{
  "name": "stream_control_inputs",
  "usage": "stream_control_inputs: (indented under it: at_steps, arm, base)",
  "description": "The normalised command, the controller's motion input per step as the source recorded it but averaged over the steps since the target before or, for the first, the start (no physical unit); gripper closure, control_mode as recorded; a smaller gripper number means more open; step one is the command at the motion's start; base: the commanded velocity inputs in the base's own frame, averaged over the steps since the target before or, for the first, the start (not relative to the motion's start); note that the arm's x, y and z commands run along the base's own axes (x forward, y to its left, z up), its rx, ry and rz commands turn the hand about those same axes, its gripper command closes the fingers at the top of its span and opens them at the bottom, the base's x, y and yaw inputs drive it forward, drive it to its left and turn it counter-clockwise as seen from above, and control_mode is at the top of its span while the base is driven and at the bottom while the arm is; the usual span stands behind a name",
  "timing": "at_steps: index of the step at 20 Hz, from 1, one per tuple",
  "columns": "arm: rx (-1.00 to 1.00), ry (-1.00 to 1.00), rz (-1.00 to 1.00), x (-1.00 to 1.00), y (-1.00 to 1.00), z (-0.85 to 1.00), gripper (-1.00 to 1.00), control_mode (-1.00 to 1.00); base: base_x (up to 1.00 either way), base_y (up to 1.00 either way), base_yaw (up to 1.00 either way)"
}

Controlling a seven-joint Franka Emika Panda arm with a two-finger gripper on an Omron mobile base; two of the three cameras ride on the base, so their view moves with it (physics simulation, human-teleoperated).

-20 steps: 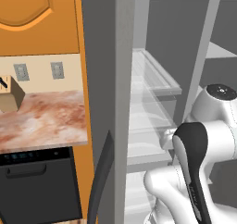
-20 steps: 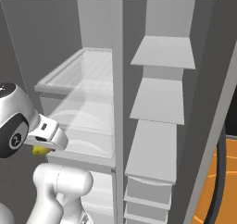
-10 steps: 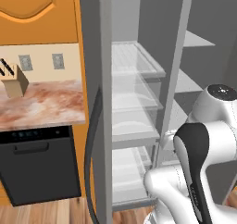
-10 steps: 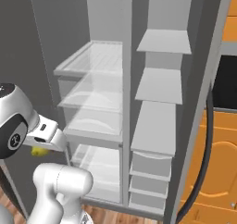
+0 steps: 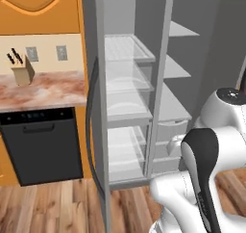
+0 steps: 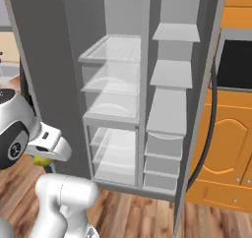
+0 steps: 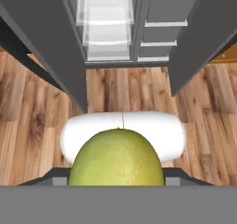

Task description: Retrieve a lemon from the fridge and place it on the cutting board with the fish.

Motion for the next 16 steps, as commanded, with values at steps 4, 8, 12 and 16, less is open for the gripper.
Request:
stream_control_inputs:
  at_steps: [4,8,12,16]
  arm:
    - [0.00,0.00,0.00,0.00,0.00,0.00,1.00,1.00]
    - [0.00,0.00,0.00,0.00,0.00,0.00,1.00,1.00]
    - [0.00,0.00,0.00,0.00,0.00,0.00,1.00,1.00]
    - [0.00,0.00,0.00,0.00,0.00,0.00,1.00,1.00]
  base:
    - [-0.40,0.52,0.01]
    - [-0.30,0.41,0.28]
    - [-0.48,0.37,0.41]
    - [-0.58,0.44,0.45]
